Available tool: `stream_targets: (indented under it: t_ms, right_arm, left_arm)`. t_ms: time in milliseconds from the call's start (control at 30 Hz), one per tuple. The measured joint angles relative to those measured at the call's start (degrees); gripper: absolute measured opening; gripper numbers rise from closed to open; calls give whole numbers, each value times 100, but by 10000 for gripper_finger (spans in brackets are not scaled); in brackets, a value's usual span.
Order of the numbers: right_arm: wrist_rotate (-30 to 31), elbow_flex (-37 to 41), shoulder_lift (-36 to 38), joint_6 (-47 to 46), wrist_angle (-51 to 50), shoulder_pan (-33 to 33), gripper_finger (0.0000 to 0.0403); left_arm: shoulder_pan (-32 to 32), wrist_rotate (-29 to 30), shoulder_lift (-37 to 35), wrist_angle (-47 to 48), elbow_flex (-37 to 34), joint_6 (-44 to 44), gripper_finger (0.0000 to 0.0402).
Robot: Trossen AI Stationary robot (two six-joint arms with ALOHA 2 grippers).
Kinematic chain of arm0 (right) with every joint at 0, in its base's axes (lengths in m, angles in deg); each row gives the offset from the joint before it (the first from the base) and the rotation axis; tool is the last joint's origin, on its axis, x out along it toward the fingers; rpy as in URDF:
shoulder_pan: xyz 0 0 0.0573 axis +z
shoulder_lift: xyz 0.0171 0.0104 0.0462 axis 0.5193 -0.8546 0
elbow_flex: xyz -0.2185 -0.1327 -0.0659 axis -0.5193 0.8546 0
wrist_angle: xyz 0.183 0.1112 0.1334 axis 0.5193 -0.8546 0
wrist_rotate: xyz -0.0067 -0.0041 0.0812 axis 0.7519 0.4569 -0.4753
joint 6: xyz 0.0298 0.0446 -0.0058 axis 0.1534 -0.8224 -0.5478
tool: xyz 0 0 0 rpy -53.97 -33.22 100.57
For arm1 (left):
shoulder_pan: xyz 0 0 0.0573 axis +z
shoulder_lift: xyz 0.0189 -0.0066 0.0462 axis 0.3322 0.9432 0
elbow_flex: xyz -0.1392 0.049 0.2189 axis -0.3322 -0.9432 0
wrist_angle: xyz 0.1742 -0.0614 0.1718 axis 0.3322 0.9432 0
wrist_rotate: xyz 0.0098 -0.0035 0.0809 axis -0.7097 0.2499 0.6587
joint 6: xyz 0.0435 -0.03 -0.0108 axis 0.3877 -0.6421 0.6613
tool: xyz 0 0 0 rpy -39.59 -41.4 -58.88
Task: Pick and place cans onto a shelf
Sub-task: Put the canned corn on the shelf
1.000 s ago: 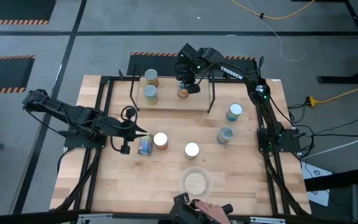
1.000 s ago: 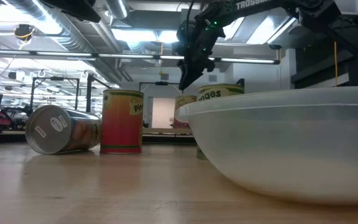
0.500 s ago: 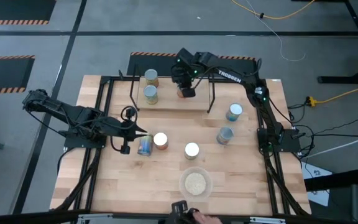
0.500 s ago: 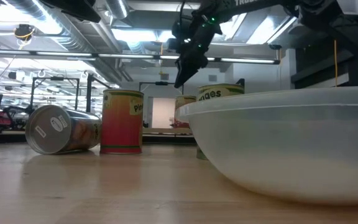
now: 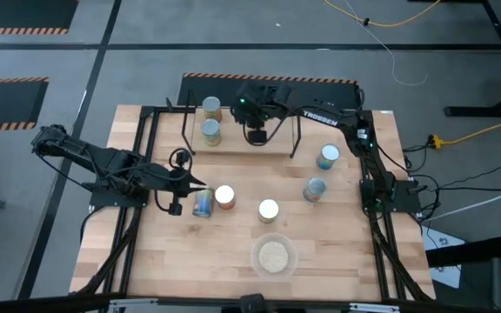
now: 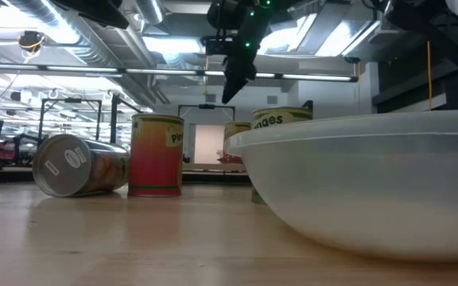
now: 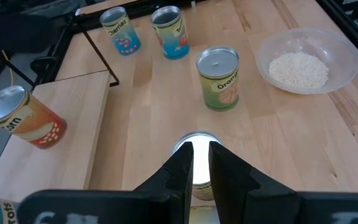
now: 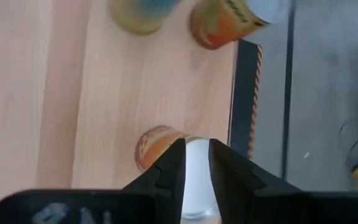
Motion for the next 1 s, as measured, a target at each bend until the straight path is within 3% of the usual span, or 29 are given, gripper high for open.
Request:
stream_targets:
  t_ms: [167,433,600,800,1000]
  right_arm:
    - [-124,0,-6,-1272,276,-39,75]
    - [-205,62,-60,-2469,352,-248,75]
    - [-235,140,-91,-2796,362,-408,75]
    - [-977,140,-125,-3182,358,-546,75]
    - [-1006,142,-176,-3310,361,-557,75]
  left_arm:
    - [-1,0,0,0,0,-2,44]
    - [-1,0,0,0,0,-2,43]
    - [0,0,0,2,0,-2,44]
    - [0,0,0,4,0,-1,44]
    - [-2,0,0,4,0,-2,43]
